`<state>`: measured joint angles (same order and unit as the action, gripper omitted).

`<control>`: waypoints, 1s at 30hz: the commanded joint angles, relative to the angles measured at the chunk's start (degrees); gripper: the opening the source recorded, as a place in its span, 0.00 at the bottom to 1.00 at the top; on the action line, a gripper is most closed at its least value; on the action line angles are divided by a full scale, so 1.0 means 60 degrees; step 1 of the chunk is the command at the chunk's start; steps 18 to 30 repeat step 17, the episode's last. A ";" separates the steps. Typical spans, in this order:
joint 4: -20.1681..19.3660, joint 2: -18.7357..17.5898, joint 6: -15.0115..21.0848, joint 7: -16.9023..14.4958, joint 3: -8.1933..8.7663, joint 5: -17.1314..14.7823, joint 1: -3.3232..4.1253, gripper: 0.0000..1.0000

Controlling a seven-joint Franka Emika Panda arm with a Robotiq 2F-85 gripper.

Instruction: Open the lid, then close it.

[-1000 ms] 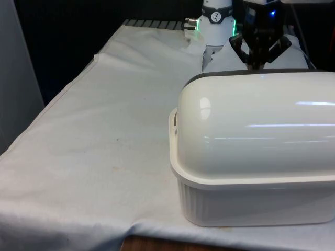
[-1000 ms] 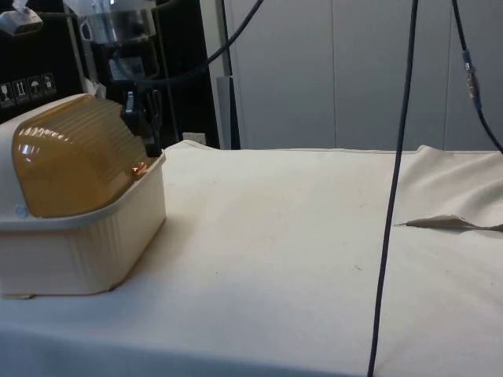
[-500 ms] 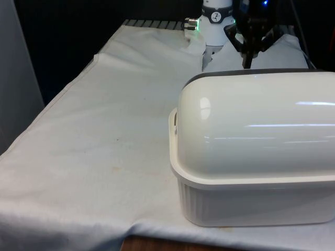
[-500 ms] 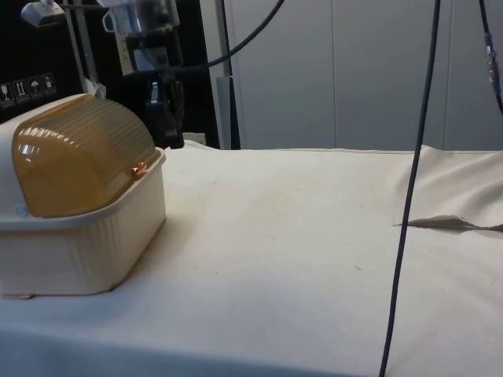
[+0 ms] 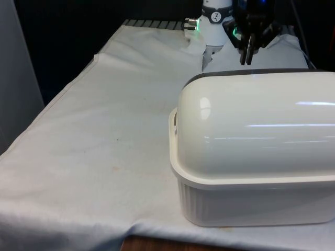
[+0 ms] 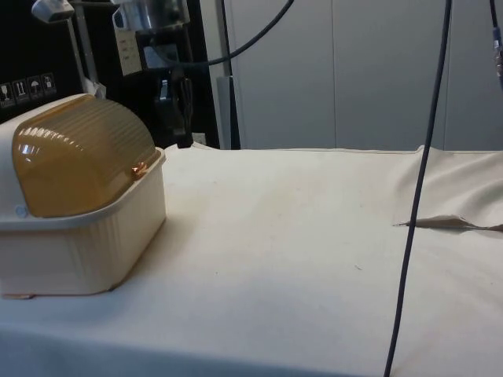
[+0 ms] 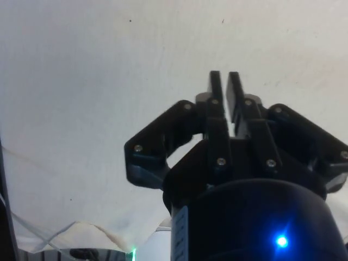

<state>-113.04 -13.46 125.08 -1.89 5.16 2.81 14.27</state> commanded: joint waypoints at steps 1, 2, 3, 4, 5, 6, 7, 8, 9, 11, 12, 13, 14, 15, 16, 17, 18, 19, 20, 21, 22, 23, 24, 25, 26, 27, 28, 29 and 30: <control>-0.0038 0.0019 0.0076 0.0048 0.0010 0.0029 0.0010 0.16; -0.0038 0.0010 0.0067 0.0048 0.0010 0.0019 0.0010 0.20; -0.0029 0.0010 0.0067 0.0048 0.0010 0.0019 0.0010 0.25; -0.0029 0.0010 0.0067 0.0048 0.0010 0.0019 0.0010 0.30; -0.0029 0.0010 0.0067 0.0048 0.0010 0.0019 0.0010 0.35; -0.0029 0.0010 0.0057 0.0048 0.0010 0.0019 0.0010 0.46; -0.0029 0.0010 0.0057 0.0048 0.0010 0.0019 0.0010 0.51; 0.0000 0.0000 0.0000 0.0010 0.0000 0.0000 0.0000 0.56; -0.0029 0.0010 0.0057 0.0048 0.0010 0.0019 0.0010 0.56; -0.0029 0.0010 0.0057 0.0048 0.0010 0.0019 0.0010 0.65; -0.0029 0.0010 0.0057 0.0048 0.0010 0.0019 0.0010 0.70; -0.0029 0.0010 0.0057 0.0048 0.0010 0.0019 0.0010 0.74; -0.0019 0.0000 0.0048 0.0048 0.0010 0.0019 0.0010 0.79; -0.0019 0.0000 0.0038 0.0038 0.0010 0.0010 0.0000 0.88; -0.0010 0.0000 0.0029 0.0038 0.0000 0.0010 0.0000 0.93; -0.0010 0.0000 0.0029 0.0029 0.0000 0.0010 0.0000 0.98; -0.0010 0.0000 0.0029 0.0029 0.0000 0.0010 0.0000 0.98; -0.0010 0.0000 0.0029 0.0029 0.0000 0.0010 0.0000 0.98; -0.0010 0.0000 0.0029 0.0029 0.0000 0.0010 0.0000 0.98; -0.0010 0.0000 0.0029 0.0029 0.0000 0.0010 0.0000 0.98; -0.0010 0.0000 0.0029 0.0029 0.0000 0.0010 0.0000 0.98; -0.0010 0.0000 0.0029 0.0029 0.0000 0.0010 0.0000 0.98; -0.0010 0.0000 0.0029 0.0029 0.0000 0.0010 0.0000 0.98; -0.0010 0.0000 0.0029 0.0029 0.0000 0.0010 0.0000 0.98; -0.0010 0.0000 0.0029 0.0029 0.0000 0.0010 0.0000 0.98; -0.0010 0.0000 0.0029 0.0029 0.0000 0.0010 0.0000 0.98; -0.0010 0.0000 0.0029 0.0029 0.0000 0.0010 0.0000 0.98; -0.0010 0.0000 0.0029 0.0029 0.0000 0.0010 0.0000 0.98; -0.0010 0.0000 0.0029 0.0029 0.0000 0.0010 0.0000 0.98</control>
